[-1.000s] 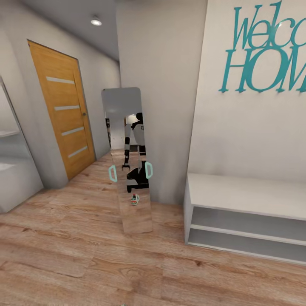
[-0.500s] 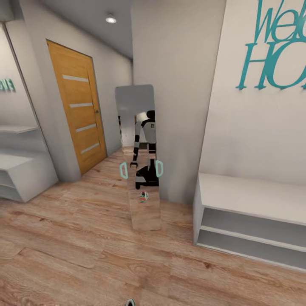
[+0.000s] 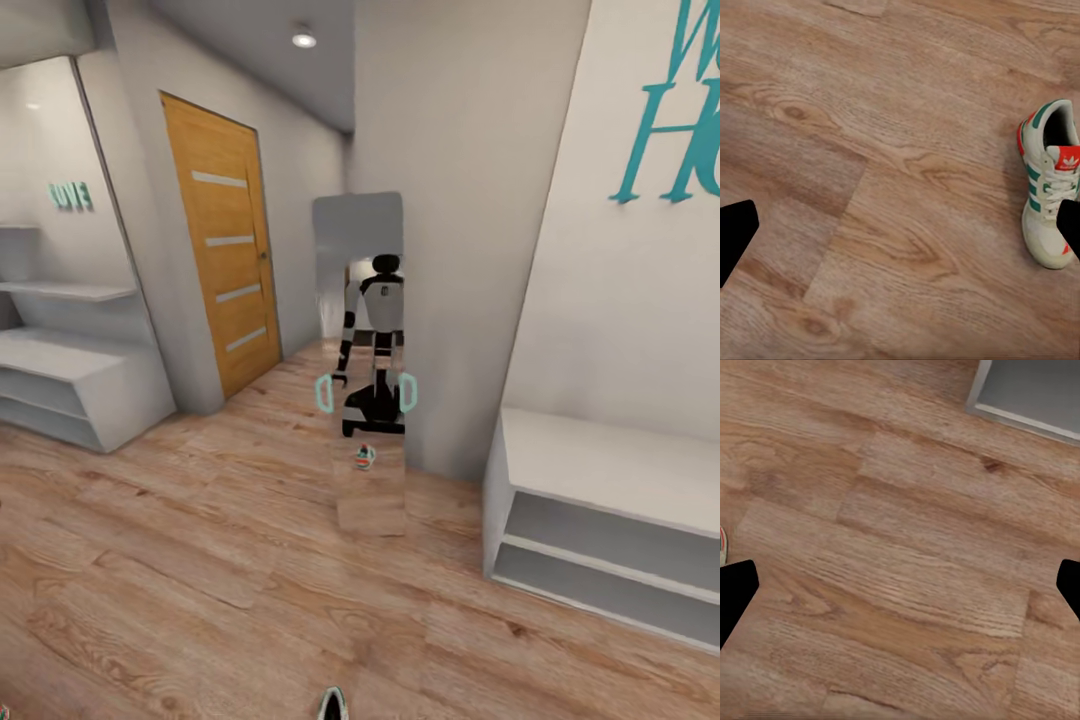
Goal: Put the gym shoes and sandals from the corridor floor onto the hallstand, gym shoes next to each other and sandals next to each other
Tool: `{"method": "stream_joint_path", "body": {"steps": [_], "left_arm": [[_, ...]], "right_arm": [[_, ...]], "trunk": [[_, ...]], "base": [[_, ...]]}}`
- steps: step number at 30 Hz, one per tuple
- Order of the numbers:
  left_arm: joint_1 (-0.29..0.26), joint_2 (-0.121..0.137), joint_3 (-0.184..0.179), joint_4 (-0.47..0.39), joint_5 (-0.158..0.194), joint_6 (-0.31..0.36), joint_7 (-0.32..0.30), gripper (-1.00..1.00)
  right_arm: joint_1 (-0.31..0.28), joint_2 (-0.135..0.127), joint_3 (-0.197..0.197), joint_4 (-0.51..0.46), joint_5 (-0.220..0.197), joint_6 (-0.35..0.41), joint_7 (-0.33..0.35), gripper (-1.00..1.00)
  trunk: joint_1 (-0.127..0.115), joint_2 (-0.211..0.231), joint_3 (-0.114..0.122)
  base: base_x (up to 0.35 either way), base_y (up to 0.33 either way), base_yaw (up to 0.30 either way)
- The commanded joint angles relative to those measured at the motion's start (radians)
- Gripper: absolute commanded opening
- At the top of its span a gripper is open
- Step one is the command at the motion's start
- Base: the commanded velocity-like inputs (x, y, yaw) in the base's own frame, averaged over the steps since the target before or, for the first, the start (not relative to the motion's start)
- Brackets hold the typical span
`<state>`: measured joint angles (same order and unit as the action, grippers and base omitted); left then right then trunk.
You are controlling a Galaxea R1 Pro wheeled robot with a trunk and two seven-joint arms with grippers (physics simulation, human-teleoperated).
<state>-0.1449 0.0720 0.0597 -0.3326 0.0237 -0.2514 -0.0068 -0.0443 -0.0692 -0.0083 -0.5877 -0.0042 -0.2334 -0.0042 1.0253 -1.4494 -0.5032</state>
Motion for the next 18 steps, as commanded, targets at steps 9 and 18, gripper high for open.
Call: {"method": "stream_joint_path", "body": {"steps": [9,18], "left_arm": [[-0.001,0.000,0.002,0.001,0.002,-0.004,-0.002,1.00],[-0.001,0.000,0.002,0.001,0.002,-0.003,-0.002,1.00]], "right_arm": [[0.000,0.000,0.000,0.000,0.000,-0.003,-0.001,1.00],[0.000,0.000,0.000,0.000,0.000,-0.003,-0.001,1.00]], "trunk": [[0.000,-0.001,-0.011],[0.000,-0.001,-0.020]], "base": [[-0.135,0.261,0.196],[-0.045,0.296,0.198]]}}
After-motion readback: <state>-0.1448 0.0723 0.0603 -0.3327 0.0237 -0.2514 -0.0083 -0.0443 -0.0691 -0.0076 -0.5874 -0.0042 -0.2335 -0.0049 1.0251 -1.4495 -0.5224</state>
